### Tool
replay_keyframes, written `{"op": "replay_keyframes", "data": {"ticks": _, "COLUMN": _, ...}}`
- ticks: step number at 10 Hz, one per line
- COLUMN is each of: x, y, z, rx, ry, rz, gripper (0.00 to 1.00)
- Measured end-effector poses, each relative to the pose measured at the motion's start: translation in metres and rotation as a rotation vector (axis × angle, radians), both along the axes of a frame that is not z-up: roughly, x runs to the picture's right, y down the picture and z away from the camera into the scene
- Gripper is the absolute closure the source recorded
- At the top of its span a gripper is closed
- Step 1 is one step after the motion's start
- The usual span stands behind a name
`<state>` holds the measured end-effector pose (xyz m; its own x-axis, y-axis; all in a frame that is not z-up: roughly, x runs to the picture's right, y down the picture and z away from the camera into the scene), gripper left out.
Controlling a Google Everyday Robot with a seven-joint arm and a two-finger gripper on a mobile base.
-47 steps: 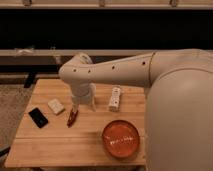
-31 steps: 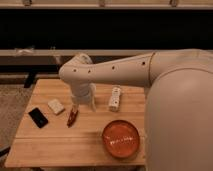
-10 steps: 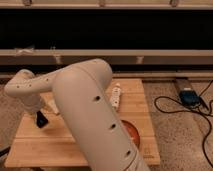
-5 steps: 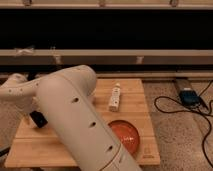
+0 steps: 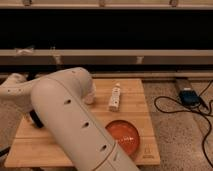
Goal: Place the eraser in the ceramic cup
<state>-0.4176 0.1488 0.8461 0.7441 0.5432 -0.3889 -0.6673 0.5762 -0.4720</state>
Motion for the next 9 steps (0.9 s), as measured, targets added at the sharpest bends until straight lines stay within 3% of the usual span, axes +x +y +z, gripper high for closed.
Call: {"op": "replay_keyframes", "data": {"ticks": 9, "x": -0.004, "y": 0.002, "z": 0.022, "rx": -0.014, "ry": 0.024, "rz": 0.005, "gripper": 0.35}}
